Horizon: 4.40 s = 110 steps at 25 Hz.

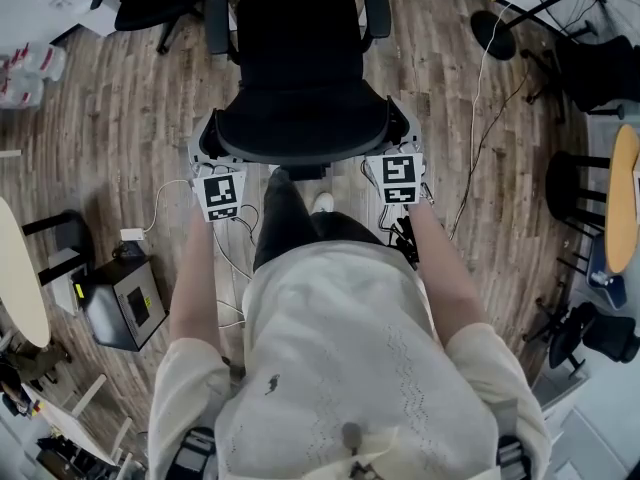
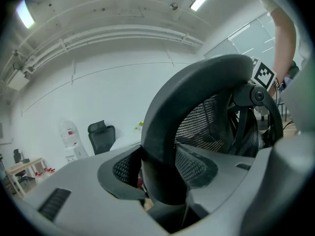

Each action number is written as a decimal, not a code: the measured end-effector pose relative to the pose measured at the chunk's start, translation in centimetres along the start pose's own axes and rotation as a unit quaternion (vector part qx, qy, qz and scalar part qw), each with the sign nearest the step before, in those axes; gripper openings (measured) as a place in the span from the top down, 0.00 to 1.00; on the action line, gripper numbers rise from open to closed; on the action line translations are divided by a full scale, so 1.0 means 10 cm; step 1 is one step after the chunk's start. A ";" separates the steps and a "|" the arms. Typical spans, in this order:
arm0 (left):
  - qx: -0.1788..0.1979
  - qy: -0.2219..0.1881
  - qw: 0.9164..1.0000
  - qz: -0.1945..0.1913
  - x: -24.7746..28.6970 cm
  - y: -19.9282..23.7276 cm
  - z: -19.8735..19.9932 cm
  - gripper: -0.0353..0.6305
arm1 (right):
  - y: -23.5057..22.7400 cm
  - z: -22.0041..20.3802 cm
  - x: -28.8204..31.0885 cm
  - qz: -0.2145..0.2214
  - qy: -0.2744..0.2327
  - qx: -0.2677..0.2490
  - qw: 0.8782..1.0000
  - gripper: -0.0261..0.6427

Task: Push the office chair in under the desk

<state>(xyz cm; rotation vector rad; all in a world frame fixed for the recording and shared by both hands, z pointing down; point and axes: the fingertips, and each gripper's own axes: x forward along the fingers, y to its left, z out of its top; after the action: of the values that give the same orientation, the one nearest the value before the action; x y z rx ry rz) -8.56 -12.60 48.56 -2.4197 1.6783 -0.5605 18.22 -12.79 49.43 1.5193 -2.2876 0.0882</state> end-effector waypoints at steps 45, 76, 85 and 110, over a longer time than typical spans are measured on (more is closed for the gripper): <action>0.001 0.001 1.000 -0.003 0.98 0.47 0.02 0.59 | -0.34 0.26 1.02 0.000 -0.004 -0.007 1.000 0.56; 0.002 0.003 1.000 -0.016 1.63 0.87 -0.01 0.60 | -0.46 0.43 1.67 -0.015 0.000 -0.002 1.000 0.56; 0.001 0.003 1.000 -0.022 1.78 1.03 -0.07 0.60 | -0.43 0.48 1.87 -0.017 0.000 0.004 1.000 0.56; 0.006 0.000 1.000 -0.025 2.25 1.23 -0.13 0.60 | -0.55 0.52 2.34 -0.021 0.002 0.005 1.000 0.56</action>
<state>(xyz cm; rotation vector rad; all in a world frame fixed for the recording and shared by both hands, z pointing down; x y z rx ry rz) -12.87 -37.84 50.68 -2.4598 1.6127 -0.5757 13.87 -36.84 52.01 1.5690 -2.2557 0.0903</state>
